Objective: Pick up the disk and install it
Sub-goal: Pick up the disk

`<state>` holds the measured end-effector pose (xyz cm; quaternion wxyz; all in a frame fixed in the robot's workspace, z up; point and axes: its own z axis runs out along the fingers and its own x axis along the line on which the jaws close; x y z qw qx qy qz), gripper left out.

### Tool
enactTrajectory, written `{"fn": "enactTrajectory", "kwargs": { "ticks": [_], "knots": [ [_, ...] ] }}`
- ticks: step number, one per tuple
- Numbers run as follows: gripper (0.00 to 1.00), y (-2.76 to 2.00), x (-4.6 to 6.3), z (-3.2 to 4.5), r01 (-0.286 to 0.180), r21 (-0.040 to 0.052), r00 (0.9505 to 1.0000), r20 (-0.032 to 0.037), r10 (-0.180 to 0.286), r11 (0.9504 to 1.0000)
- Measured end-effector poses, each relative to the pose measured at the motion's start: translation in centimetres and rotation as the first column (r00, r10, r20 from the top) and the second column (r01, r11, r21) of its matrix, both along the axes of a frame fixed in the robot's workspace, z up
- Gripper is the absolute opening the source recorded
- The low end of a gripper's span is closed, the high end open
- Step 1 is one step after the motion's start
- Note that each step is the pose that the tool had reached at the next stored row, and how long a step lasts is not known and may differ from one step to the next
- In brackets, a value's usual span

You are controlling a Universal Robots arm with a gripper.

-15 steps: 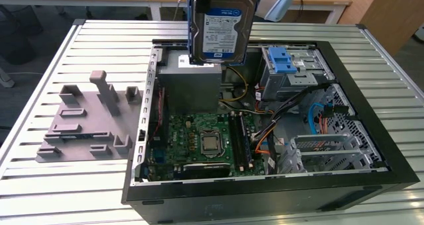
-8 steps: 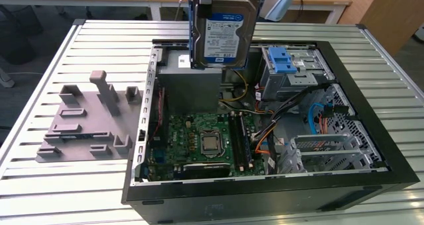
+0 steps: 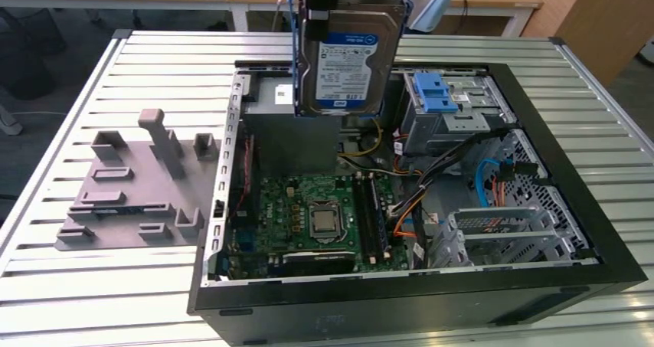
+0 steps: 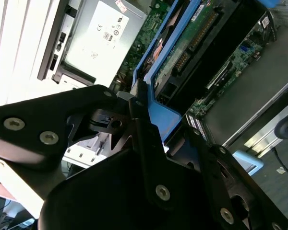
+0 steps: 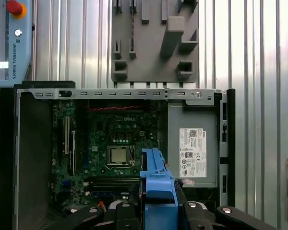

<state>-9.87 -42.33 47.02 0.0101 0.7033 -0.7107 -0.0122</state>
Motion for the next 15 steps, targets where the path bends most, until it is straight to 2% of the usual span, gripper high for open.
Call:
{"fn": "enactTrajectory", "kwargs": {
  "ticks": [4,10,15],
  "knots": [
    [0.36,-1.19,0.2,-0.18,0.000,0.0000,1.0000,0.0001,0.000,1.0000],
    [0.36,-1.54,1.4,-0.32,0.000,-0.0001,1.0000,0.0000,0.000,1.0000],
    [0.36,-1.57,1.6,-0.34,0.000,0.0000,1.0000,0.0000,0.000,1.0000]
  ]
}}
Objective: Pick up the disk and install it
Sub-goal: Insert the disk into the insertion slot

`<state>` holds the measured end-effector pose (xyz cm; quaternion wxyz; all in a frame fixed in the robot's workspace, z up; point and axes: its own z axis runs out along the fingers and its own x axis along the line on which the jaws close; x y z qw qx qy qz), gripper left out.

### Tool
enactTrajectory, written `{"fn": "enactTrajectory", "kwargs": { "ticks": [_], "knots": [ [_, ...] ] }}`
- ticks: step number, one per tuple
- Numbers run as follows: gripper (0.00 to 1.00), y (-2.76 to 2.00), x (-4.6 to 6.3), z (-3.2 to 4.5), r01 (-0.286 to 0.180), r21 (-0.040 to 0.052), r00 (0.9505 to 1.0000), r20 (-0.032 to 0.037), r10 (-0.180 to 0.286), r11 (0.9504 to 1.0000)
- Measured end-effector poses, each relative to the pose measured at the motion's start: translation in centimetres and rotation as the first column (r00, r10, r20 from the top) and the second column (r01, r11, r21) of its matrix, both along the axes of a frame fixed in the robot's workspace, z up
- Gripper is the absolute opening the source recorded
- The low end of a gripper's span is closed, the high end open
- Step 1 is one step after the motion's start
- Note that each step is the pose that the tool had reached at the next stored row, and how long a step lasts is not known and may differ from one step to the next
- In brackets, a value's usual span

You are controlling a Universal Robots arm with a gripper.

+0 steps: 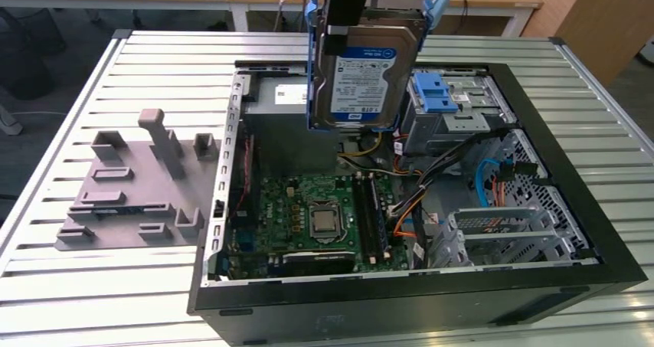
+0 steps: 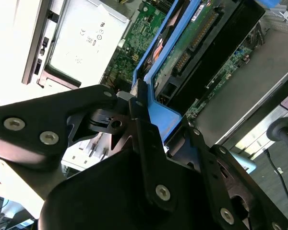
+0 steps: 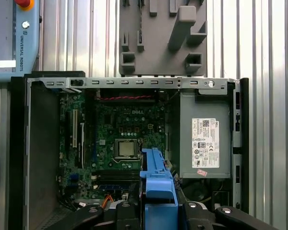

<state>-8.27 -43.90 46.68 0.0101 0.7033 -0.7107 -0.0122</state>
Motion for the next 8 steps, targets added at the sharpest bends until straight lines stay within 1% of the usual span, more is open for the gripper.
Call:
{"fn": "enactTrajectory", "kwargs": {
  "ticks": [8],
  "knots": [
    [0.36,-0.03,0.02,0.00,0.000,-0.0002,1.0000,0.0000,0.000,1.0000]
  ]
}}
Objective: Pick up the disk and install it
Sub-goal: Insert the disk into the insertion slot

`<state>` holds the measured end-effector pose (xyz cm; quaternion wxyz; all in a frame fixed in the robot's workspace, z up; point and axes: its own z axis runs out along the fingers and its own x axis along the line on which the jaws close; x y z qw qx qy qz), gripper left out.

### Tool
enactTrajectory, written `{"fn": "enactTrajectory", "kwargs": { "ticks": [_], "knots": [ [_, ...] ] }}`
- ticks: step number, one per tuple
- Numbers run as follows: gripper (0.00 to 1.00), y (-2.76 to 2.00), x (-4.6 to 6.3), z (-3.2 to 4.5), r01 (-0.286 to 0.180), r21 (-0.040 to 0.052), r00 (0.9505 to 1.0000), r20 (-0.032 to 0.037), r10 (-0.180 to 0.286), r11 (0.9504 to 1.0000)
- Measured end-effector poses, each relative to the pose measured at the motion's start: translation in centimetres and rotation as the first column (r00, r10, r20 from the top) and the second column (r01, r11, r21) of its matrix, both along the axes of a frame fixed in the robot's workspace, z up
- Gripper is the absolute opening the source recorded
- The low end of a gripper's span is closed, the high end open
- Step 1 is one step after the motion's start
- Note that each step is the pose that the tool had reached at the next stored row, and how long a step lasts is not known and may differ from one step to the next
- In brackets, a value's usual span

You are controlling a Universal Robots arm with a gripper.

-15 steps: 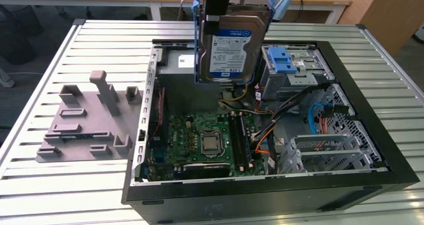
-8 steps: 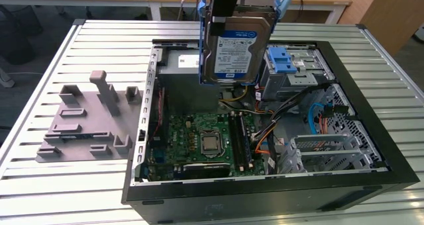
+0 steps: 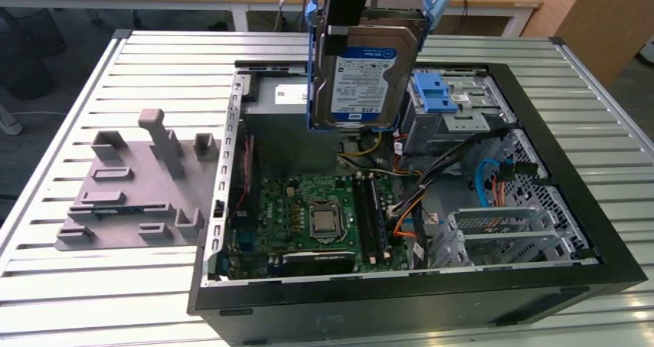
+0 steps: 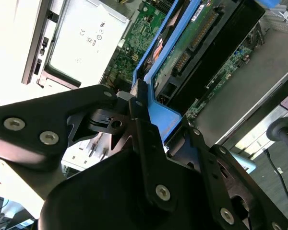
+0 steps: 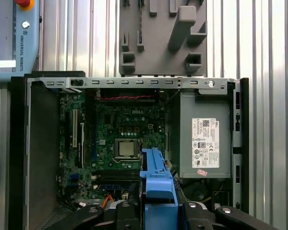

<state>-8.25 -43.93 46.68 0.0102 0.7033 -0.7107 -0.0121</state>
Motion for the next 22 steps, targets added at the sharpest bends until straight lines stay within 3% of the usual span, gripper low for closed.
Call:
{"fn": "enactTrajectory", "kwargs": {
  "ticks": [6,12,22],
  "knots": [
    [0.36,-0.43,0.0,0.00,0.000,-0.0027,1.0000,0.0000,0.000,1.0000],
    [0.36,-1.57,0.0,-0.01,0.000,-0.0026,1.0000,0.0001,0.000,1.0000],
    [0.36,-4.56,0.3,-0.08,0.000,-0.0026,1.0000,0.0002,0.000,1.0000]
  ]
}}
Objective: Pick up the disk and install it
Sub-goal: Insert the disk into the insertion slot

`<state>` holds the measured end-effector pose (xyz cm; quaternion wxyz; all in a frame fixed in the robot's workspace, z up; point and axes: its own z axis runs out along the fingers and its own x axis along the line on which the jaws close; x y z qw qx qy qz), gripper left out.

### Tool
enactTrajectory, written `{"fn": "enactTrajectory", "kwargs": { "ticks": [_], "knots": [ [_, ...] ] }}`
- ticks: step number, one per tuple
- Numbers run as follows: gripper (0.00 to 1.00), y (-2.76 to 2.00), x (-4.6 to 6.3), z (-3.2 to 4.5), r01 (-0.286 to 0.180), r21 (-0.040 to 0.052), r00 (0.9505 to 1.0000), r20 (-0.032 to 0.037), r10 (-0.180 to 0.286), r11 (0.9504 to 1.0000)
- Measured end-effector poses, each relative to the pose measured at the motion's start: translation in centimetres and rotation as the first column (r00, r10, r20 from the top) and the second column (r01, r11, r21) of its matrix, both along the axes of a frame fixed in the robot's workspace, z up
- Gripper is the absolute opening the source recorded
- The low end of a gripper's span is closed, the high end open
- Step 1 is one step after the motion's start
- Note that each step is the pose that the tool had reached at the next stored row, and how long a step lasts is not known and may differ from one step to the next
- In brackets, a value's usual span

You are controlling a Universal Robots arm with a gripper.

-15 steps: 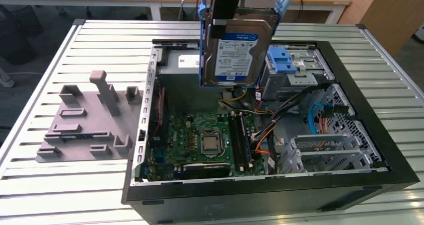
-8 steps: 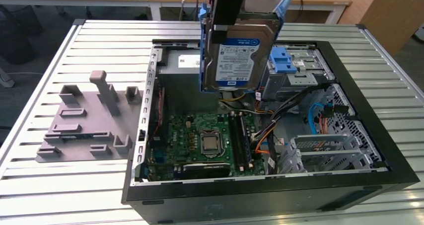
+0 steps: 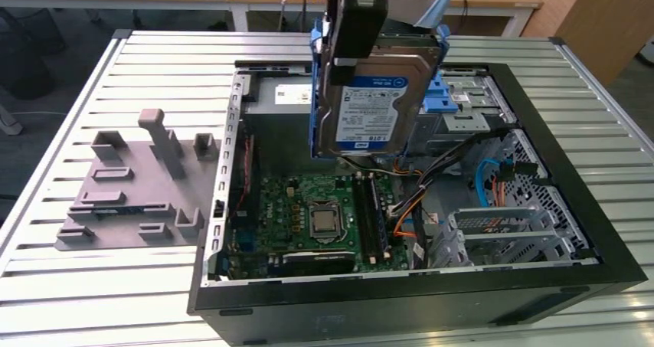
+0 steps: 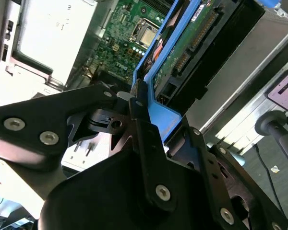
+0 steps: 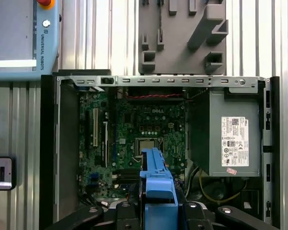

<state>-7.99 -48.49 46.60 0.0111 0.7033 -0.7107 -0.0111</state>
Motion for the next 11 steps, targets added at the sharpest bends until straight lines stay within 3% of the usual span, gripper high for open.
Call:
{"fn": "enactTrajectory", "kwargs": {
  "ticks": [3,7,11],
  "knots": [
    [0.36,-0.48,0.6,-0.03,0.000,0.0000,1.0000,0.0001,0.000,1.0000],
    [0.36,-0.64,2.2,-0.05,0.000,-0.0001,1.0000,-0.0001,0.000,1.0000],
    [0.36,-1.02,2.4,-0.16,0.000,-0.0001,1.0000,0.0006,0.000,1.0000]
  ]
}}
